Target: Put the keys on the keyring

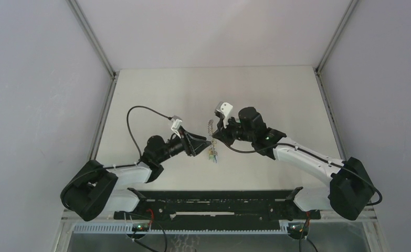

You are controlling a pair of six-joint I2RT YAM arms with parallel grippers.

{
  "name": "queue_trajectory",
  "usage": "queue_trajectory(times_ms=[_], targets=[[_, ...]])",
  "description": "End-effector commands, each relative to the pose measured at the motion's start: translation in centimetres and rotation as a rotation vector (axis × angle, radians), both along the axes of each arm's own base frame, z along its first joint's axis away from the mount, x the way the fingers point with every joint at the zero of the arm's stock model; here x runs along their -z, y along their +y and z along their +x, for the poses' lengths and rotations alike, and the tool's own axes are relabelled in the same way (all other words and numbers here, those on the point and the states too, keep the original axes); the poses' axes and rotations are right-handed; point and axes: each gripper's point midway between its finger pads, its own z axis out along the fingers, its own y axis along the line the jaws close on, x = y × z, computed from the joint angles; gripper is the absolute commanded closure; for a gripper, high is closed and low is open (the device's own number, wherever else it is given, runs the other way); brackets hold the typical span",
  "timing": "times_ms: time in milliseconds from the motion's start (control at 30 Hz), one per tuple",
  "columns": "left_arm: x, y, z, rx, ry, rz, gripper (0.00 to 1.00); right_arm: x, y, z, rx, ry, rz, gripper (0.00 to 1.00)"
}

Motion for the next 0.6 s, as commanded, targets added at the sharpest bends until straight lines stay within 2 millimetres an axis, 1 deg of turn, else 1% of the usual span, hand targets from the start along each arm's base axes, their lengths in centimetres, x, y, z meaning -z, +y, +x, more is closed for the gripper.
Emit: queue_trajectory(times_ms=[0, 133, 267, 433, 567], targets=[[-0.7, 0.4, -1.6, 0.022, -0.015, -0.075, 0.46, -3.4, 0.4, 0.5, 0.007, -0.058, 0.107, 1.00], [0.0, 1.0, -2.3, 0.023, -0.037, -0.053, 0.47, -3.3, 0.4, 0.3, 0.002, -0.054, 0.115, 1.00], [0.5, 1.1, -2.6, 0.037, -0.101, -0.011, 0.48, -3.5, 0.3, 0.1, -0.002, -0.058, 0.127, 1.00], [0.5, 0.8, -1.8, 0.037, -0.182, 0.032, 0.49, -3.7, 0.4, -0.3, -0.022, -0.064, 0.140, 1.00], [0.1, 0.3, -1.3, 0.053, -0.231, 0.048, 0.51, -3.7, 0.4, -0.5, -0.034, -0.061, 0.143, 1.00]])
